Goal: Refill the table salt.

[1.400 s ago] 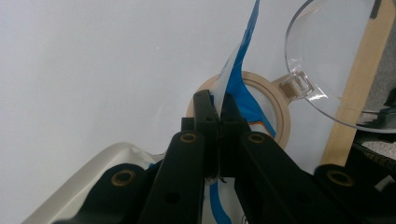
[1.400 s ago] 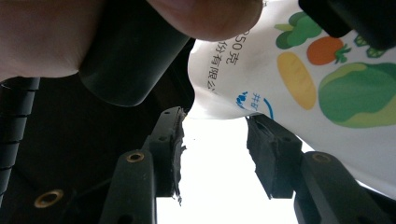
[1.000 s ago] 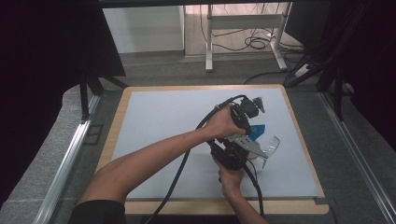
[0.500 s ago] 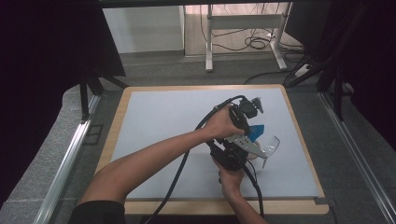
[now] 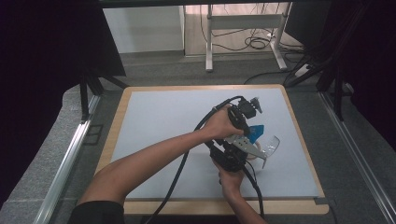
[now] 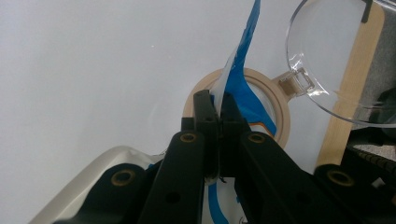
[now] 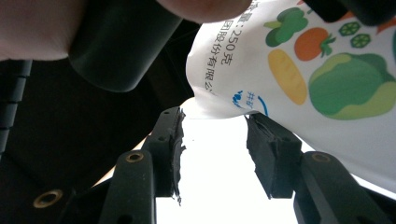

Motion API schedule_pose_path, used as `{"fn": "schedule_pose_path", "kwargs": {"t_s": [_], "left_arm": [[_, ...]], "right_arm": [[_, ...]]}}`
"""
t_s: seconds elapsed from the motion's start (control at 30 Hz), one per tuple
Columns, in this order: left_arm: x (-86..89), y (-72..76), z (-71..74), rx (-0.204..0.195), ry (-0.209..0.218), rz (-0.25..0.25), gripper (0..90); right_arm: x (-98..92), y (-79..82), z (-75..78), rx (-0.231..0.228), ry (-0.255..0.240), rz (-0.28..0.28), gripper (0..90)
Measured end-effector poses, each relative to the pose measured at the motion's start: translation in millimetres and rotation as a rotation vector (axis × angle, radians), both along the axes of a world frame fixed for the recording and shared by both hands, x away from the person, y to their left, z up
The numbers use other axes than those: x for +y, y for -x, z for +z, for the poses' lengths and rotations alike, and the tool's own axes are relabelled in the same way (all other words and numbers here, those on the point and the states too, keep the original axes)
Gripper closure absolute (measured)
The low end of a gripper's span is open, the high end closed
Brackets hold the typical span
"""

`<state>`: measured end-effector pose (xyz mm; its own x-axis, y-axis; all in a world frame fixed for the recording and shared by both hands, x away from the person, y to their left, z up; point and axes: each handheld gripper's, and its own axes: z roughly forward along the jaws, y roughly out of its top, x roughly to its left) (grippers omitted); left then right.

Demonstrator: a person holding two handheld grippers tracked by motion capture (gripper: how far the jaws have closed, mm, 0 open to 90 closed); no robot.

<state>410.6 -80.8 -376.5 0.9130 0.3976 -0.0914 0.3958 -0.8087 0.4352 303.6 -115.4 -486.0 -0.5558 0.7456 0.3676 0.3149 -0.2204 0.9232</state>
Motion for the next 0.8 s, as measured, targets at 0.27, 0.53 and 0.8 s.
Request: {"fn": "schedule_pose_path", "kwargs": {"t_s": [0.27, 0.53, 0.8], "left_arm": [[1.5, 4.0, 3.5, 0.0, 0.021, -0.007, 90.0], [8.9, 5.0, 3.2, 0.008, 0.047, 0.007, 90.0], [12.7, 3.1, 3.8, 0.015, 0.065, 0.011, 90.0]], "right_arm": [[1.3, 2.6, -8.4, -0.002, 0.035, -0.005, 55.8], [2.1, 6.0, -18.6, -0.002, 0.094, 0.005, 55.8], [0.9, 7.3, -22.5, 0.008, 0.106, -0.001, 55.7]]}}
